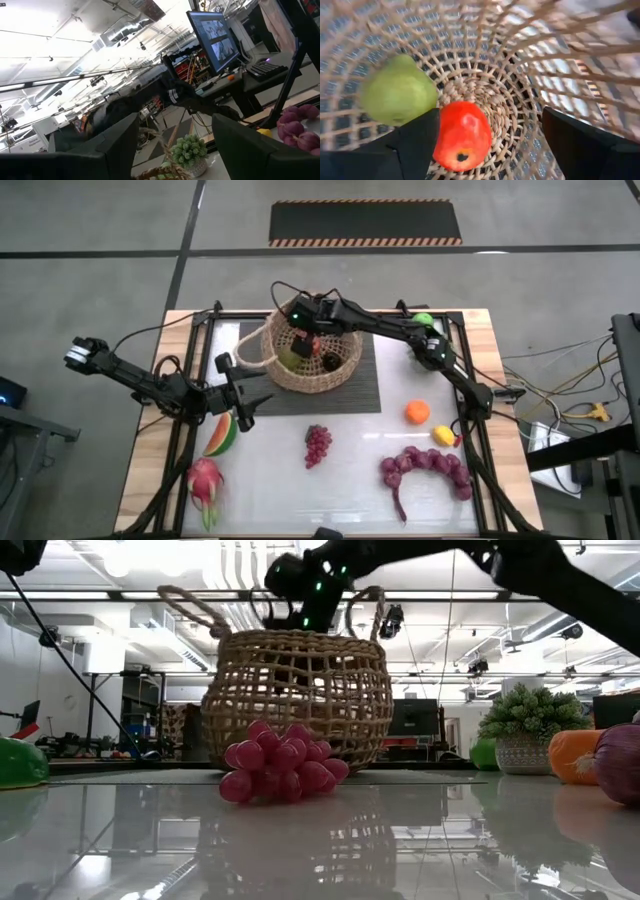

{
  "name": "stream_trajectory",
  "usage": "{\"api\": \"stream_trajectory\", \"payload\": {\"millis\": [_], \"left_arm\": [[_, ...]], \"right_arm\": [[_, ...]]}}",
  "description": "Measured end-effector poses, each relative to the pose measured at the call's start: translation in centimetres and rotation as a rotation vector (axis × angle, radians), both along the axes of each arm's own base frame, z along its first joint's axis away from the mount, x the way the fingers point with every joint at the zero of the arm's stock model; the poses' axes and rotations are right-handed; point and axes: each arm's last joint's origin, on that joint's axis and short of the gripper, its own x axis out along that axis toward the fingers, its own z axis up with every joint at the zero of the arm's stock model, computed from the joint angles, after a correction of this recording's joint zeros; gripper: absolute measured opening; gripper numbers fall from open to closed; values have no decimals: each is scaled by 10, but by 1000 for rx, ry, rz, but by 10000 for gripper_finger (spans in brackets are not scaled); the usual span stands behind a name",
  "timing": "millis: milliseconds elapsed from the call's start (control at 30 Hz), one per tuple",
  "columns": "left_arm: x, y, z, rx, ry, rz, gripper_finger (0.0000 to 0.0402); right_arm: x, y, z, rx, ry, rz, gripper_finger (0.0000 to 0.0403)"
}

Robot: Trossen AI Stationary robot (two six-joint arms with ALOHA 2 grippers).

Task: Build produce basket
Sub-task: Put the watermelon into the basket

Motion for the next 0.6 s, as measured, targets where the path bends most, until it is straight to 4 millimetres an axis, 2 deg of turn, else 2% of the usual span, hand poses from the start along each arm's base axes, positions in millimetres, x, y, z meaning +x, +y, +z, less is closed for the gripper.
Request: {"api": "stream_trajectory", "payload": {"millis": [200,333,533,600], "left_arm": [[0,0,0,0,0,0,233],[0,0,0,-1,0,-1,233],[1,0,-1,-6,3,-3,233],[2,-1,-2,-5,8,-3,233]], "right_arm": [[-23,30,58,16,-99,28,327],[-49,58,98,91,-143,84,327],[-106,118,149,148,-118,153,327],[-122,141,159,136,-112,182,327]]}}
